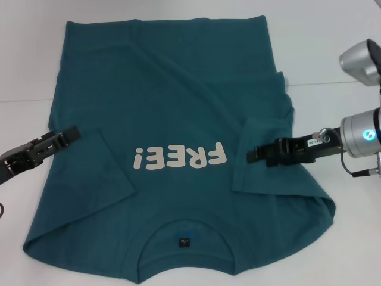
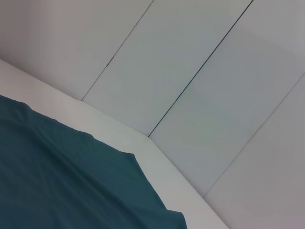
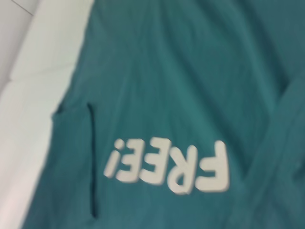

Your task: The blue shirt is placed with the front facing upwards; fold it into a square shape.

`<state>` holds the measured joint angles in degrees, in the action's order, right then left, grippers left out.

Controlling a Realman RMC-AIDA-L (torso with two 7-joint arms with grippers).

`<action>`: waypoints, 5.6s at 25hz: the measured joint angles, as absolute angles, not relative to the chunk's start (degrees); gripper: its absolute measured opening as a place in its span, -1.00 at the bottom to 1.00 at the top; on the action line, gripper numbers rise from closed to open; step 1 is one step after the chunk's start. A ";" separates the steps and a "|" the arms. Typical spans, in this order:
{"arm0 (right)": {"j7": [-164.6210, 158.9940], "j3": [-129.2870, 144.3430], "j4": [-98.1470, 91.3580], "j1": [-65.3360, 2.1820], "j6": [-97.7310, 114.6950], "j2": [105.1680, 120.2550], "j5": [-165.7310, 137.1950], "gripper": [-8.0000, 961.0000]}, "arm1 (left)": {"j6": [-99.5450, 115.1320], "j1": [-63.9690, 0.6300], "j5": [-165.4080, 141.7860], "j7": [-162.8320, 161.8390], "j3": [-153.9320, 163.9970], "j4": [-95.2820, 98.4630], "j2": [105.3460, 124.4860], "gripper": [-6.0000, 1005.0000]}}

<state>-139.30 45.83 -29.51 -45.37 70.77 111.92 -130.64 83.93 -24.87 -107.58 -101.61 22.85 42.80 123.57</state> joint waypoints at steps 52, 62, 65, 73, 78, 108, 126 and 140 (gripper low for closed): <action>-120.72 34.80 -38.57 -30.79 79.72 112.40 -110.97 0.40 | 85.74 -21.79 -132.81 -140.77 12.23 47.05 119.56 0.81; -120.36 34.80 -38.57 -30.29 79.68 112.48 -111.08 0.40 | 87.51 -22.15 -135.62 -136.63 12.65 47.12 119.63 0.80; -120.33 34.80 -38.58 -30.25 79.23 112.50 -111.15 0.40 | 86.51 -22.23 -135.95 -136.90 12.47 47.11 119.66 0.80; -120.32 34.80 -38.46 -30.14 78.36 112.54 -111.26 0.40 | 84.94 -21.91 -135.39 -136.81 12.37 46.60 120.02 0.79; -120.30 34.80 -38.43 -30.14 78.30 112.46 -111.15 0.40 | 84.41 -21.89 -135.32 -136.65 12.74 46.42 120.15 0.79; -120.23 34.19 -38.41 -30.15 78.31 112.50 -111.00 0.40 | 82.52 -22.68 -136.13 -134.89 15.14 43.59 120.10 0.77; -120.17 34.17 -38.41 -30.15 78.31 112.48 -111.01 0.40 | 84.94 -25.37 -135.50 -134.96 15.12 41.76 120.00 0.75; -119.72 33.69 -38.40 -30.15 78.22 112.32 -111.00 0.40 | 85.90 -23.48 -135.96 -135.50 14.57 42.47 120.07 0.74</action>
<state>-119.72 33.69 -38.40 -30.15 78.22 112.32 -111.00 85.90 -23.48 -135.96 -135.50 14.57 42.47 120.07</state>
